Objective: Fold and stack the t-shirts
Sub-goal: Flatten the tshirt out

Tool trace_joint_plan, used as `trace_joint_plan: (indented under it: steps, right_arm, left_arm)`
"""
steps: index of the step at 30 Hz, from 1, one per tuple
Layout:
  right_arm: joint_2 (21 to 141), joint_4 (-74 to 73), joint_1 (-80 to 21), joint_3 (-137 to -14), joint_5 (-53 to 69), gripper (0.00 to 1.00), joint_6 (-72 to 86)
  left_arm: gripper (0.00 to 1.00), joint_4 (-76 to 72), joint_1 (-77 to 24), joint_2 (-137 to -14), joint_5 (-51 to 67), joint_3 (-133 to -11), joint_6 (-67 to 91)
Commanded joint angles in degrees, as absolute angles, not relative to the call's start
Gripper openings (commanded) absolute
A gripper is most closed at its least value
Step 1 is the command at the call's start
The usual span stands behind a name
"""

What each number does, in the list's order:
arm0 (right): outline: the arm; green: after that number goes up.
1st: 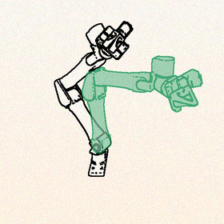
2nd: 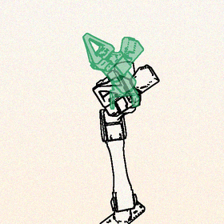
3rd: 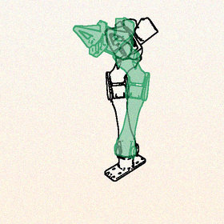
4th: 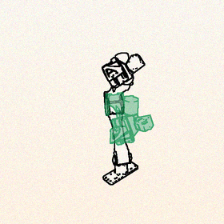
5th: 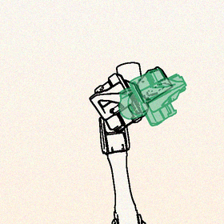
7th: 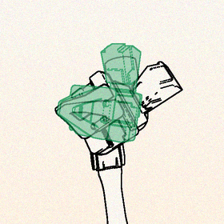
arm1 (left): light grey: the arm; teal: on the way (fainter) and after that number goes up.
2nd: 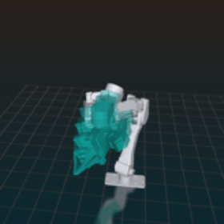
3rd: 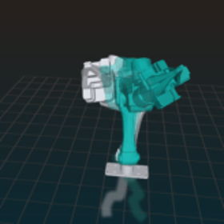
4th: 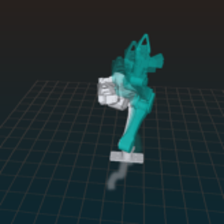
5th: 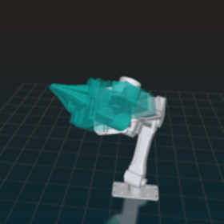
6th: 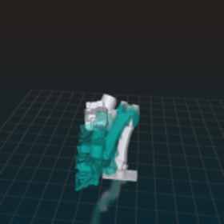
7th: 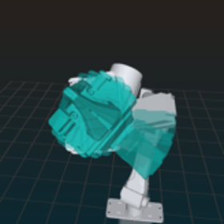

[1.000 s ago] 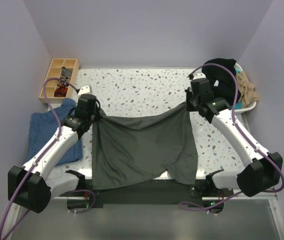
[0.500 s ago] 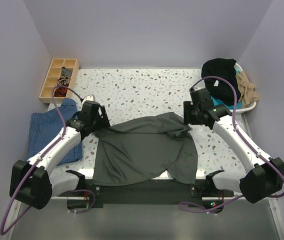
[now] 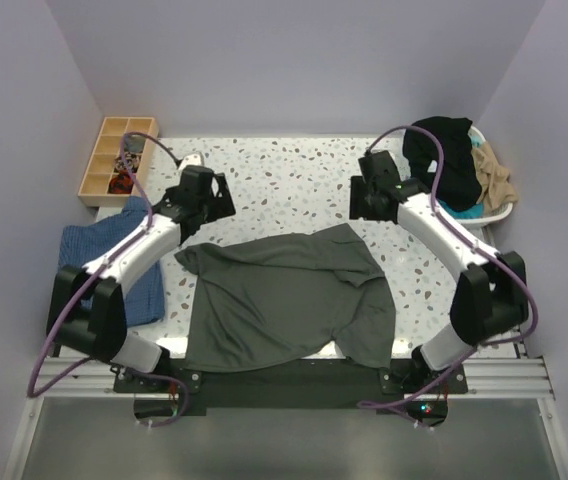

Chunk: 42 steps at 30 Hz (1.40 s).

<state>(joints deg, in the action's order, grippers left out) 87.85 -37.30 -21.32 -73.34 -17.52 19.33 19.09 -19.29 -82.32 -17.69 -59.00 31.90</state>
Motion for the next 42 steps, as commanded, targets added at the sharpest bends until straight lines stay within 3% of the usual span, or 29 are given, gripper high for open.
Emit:
trace_joint_plan:
  steps: [1, 10, 26, 28, 29, 30, 31, 34, 35, 38, 42]
  right_arm:
    - [96.93, -29.98, -20.83, -76.37, -8.8, 0.63, 19.95]
    - [106.42, -29.09, -20.66, -78.13, -2.55, 0.61, 18.64]
    - [114.6, -27.16, -20.22, -81.03, -3.25, 0.64, 15.21]
    - [116.01, -27.51, -20.22, -81.82, -2.9, 0.51, 14.85]
    - [116.45, -27.6, -20.3, -82.0, -2.81, 0.28, 15.03]
    - [116.54, -27.51, -20.22, -82.09, -2.38, 0.15, 14.94]
    - [116.46, -27.42, -20.21, -82.09, -1.68, 0.0, 14.94]
    - [114.01, -26.54, -20.21, -81.48, -0.97, 0.0, 14.59]
    - [112.86, -26.46, -20.21, -81.3, -1.31, 0.0, 14.68]
    - [106.28, -25.84, -20.3, -80.77, -3.86, 0.0, 14.33]
    - [99.24, -26.71, -20.3, -83.57, -8.52, 0.0, 13.19]
  left_arm:
    - [1.0, 13.11, -19.42, -90.42, -13.37, -60.12, 31.02]
    - [1.0, 10.02, -19.34, -93.78, -10.81, -55.11, 32.17]
    - [1.0, 7.56, -19.34, -95.45, -9.84, -50.63, 32.7]
    - [0.99, 6.95, -19.34, -95.62, -9.5, -50.45, 32.61]
    - [0.97, 6.86, -19.34, -95.71, -9.41, -50.28, 32.61]
    - [0.95, 6.68, -19.34, -95.97, -9.14, -50.36, 32.52]
    - [0.91, 6.16, -19.34, -96.06, -8.53, -50.19, 32.26]
    - [0.54, 4.93, -19.34, -95.98, -7.82, -49.83, 31.73]
    - [0.36, 4.92, -19.42, -95.89, -7.74, -50.18, 31.47]
    - [0.0, 6.24, -19.34, -94.93, -8.17, -52.64, 30.06]
    - [0.0, 10.09, -19.25, -91.77, -10.89, -58.08, 27.08]
